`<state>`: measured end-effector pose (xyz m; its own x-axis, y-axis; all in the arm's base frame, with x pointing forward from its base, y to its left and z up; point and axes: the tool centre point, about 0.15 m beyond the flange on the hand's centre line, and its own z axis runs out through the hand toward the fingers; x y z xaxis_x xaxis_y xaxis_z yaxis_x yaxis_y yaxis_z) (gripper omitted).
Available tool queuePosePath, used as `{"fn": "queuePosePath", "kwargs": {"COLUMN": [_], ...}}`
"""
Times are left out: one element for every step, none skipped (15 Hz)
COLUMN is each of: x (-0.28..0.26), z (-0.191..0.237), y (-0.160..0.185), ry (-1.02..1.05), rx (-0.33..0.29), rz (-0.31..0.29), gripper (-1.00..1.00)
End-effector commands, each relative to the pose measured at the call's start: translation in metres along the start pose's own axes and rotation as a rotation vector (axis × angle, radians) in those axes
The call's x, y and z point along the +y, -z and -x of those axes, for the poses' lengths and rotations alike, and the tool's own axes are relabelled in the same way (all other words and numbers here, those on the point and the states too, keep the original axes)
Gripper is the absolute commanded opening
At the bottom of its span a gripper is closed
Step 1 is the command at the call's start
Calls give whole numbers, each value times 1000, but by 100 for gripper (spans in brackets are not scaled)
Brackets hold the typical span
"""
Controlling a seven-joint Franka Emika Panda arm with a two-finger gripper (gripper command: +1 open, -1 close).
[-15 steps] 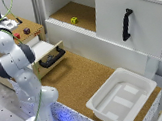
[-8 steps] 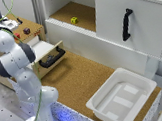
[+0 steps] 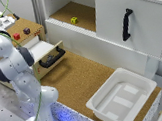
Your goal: Move the green light switch to turn on the green light
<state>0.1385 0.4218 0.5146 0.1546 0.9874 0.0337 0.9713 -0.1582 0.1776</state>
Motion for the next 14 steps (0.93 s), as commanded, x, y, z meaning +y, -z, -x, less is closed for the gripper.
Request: {"fn": "queuePosePath", "kwargs": {"x": [-1,-1,-1,-1,-1,-1,-1,-1,-1,-1,-1,-1,-1,-1], "z": [0,2,6,6,6,6,6,6,6,6,6,6,6,6], "y": [-2,-1,0,0,0,0,0,0,0,0,0,0,0,0], "ry": [-36,-44,-64,-64,-64,-64,-64,-64,-64,-64,-64,-64,-64,-64], "rx": [-51,-51,-47,-47,-47,-47,-47,-47,-47,-47,-47,-47,-47,-47], "rz": [25,27,28,28,28,28,28,28,28,28,28,28,28,28], "gripper": [100,100,100,100,100,100,100,100,100,100,100,100,100,100]}}
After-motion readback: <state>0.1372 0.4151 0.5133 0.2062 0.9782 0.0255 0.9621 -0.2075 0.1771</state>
